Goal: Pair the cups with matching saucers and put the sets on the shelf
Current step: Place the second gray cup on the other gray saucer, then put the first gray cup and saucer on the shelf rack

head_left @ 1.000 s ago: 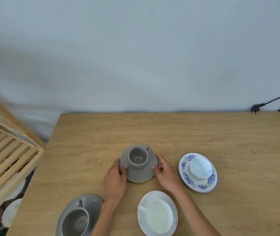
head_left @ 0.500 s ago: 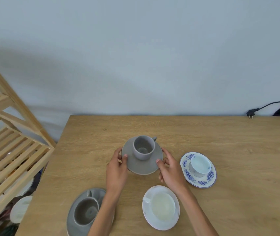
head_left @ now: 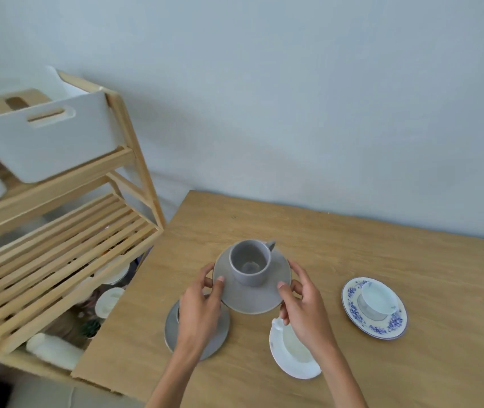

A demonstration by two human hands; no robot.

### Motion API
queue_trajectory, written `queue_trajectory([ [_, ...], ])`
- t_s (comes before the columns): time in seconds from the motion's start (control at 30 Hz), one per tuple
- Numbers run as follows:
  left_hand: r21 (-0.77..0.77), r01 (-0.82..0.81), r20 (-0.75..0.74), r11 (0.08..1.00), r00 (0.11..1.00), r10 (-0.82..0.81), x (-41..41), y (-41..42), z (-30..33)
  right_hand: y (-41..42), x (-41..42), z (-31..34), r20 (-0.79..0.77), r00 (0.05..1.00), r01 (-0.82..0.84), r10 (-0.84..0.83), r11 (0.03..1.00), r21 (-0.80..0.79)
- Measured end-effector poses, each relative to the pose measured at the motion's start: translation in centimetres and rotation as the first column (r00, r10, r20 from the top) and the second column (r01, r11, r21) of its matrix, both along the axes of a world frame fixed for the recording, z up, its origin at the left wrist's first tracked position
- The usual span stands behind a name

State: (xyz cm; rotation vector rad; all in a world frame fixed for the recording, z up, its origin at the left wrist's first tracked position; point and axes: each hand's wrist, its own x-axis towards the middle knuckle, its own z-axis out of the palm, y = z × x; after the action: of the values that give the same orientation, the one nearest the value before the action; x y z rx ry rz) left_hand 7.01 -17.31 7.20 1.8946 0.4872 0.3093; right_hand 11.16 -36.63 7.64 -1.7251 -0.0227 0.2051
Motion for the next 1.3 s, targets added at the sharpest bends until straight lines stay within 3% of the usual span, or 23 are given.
queue_trajectory([
  [0.63, -0.071, -0.459, -0.001, 0.886, 0.888, 0.46, -14.0, 9.0, 1.6, 13.7, -5.2, -0.3, 0.044, 0.882, -0.469, 0.469, 0.883, -0.013],
  [0.8, -0.089, -0.498, 0.003, 0.863, 0.866, 0.5, -15.3, 13.8, 0.7, 19.3, -5.2, -0.7, 0.063, 0.852, -0.514, 0.519, 0.854, -0.083],
  [1.1, -0.106, -0.465, 0.054, 0.879, 0.88, 0.472, -16.8, 25.3, 0.4, 30.7, -6.0, 0.2, 0.017, 0.826, -0.56, 0.563, 0.825, -0.074],
  [1.3, -0.07, -0.449, 0.003, 0.891, 0.893, 0.45, -16.4, 32.4, -1.1, 37.4, -5.4, -0.5, -0.026, 0.814, -0.579, 0.58, 0.808, -0.113],
])
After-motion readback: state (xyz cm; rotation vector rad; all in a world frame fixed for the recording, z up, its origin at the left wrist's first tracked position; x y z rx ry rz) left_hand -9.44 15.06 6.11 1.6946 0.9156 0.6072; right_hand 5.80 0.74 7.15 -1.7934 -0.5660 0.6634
